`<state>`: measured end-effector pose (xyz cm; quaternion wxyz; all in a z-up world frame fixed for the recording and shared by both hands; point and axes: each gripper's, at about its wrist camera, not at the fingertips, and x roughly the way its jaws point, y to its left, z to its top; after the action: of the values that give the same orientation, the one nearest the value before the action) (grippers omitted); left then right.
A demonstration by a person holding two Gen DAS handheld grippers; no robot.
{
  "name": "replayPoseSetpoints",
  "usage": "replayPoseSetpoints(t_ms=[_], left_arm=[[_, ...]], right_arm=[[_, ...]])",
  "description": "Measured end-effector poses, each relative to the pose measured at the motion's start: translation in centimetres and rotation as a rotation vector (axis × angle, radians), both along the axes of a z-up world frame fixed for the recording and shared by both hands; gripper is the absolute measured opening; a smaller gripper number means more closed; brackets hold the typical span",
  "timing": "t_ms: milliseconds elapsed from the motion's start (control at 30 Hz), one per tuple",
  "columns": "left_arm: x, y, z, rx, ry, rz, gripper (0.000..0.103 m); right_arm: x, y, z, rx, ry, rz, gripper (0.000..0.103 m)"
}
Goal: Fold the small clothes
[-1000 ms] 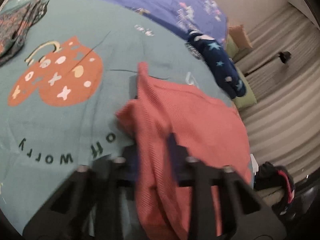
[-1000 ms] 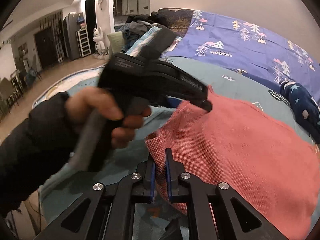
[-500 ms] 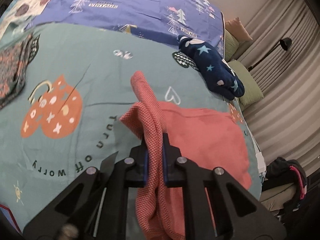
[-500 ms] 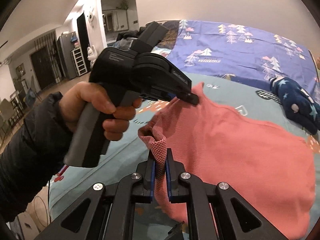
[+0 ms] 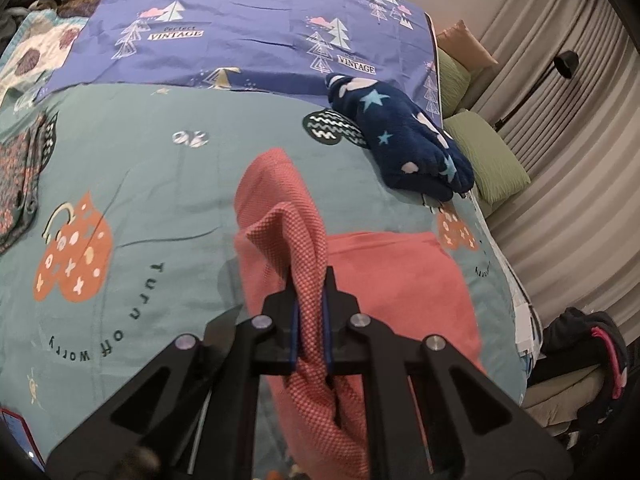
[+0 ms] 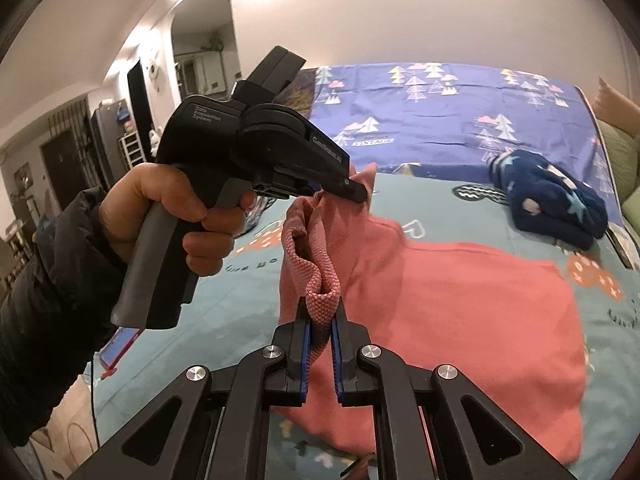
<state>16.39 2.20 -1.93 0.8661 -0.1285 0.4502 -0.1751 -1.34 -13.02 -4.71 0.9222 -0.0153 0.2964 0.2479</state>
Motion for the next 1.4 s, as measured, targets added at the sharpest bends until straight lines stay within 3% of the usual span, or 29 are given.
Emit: replayPoseSetpoints(t_ms=[467, 1000, 1400], left_arm=[[-0.1, -10.3, 1.8, 0.107, -0.012, -0.074, 0.01], [1.7, -22.6, -2.1, 0.23, 0.088, -0.143, 0.009], [0.6, -27.0, -3.1, 0.299, 0.068, -0.218, 0.008]], right_arm=[[-0.9, -8.9, 0.2, 0.126, 0.012, -0.118, 0.008], [-2.3, -19.3, -2.7, 0.265, 0.123, -0.296, 0.008], [-3.4, -21.2, -3.8, 0.319, 0.165, -0.296, 0.008]])
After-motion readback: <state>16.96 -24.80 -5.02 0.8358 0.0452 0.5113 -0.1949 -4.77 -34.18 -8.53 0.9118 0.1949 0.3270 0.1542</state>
